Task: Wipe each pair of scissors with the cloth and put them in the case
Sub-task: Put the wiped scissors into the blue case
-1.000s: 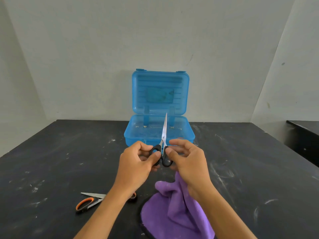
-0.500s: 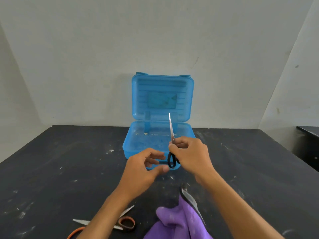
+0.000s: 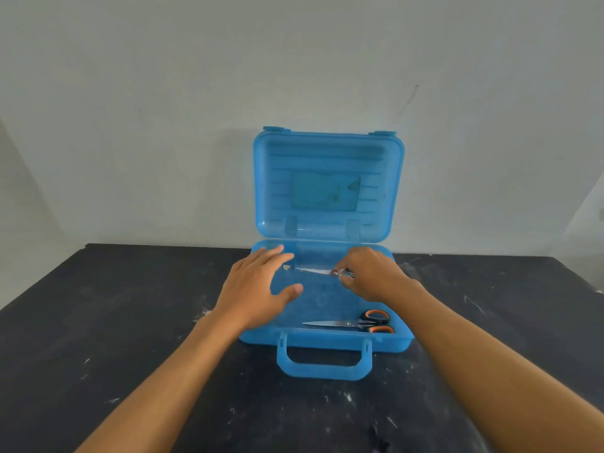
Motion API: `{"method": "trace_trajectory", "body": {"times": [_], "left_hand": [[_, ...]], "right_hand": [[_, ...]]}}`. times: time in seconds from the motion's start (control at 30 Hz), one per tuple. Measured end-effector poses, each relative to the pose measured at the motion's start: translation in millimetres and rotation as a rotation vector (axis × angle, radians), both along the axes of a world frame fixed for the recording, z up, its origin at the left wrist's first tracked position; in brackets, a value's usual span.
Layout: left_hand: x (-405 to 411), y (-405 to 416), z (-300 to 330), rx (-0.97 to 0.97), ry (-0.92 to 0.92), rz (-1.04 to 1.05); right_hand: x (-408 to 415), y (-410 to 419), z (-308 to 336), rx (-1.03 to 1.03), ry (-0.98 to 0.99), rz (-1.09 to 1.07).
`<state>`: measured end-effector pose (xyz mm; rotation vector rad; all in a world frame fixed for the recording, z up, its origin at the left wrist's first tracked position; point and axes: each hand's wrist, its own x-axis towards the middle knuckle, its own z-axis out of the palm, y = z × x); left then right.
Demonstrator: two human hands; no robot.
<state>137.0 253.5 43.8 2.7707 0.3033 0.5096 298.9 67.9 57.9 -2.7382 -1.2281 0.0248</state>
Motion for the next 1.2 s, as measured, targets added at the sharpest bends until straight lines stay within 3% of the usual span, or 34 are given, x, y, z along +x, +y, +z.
{"method": "trace_trajectory", "body": {"times": [0.23,0.47,0.8,1.0,1.2], "left_hand": [[35.9,10.8,-21.2,0.060,0.082,0.038],[43.1,5.7,-25.8,0.030,0.069,0.032],[6.4,-7.1,-5.8,0.060,0.010,0.017],[-56.6,-22.7,15.9,0.032,-0.058,0.009],[-129.9,-36.2,28.6,0.014,-0.074,0.014]], "right_hand": [[24.7,13.7,-30.2,-0.195,-0.057,-0.019],[23.8,7.0,-36.5,-0.158,-0.062,-0.071],[-19.3,-15.4,-2.6,0.075,-0.073,-0.126],[-79.3,-48.8,28.2,0.291,-0.065,-0.123],[-159.5,-55.1,43.8,0.362,0.000,-0.100]]}}
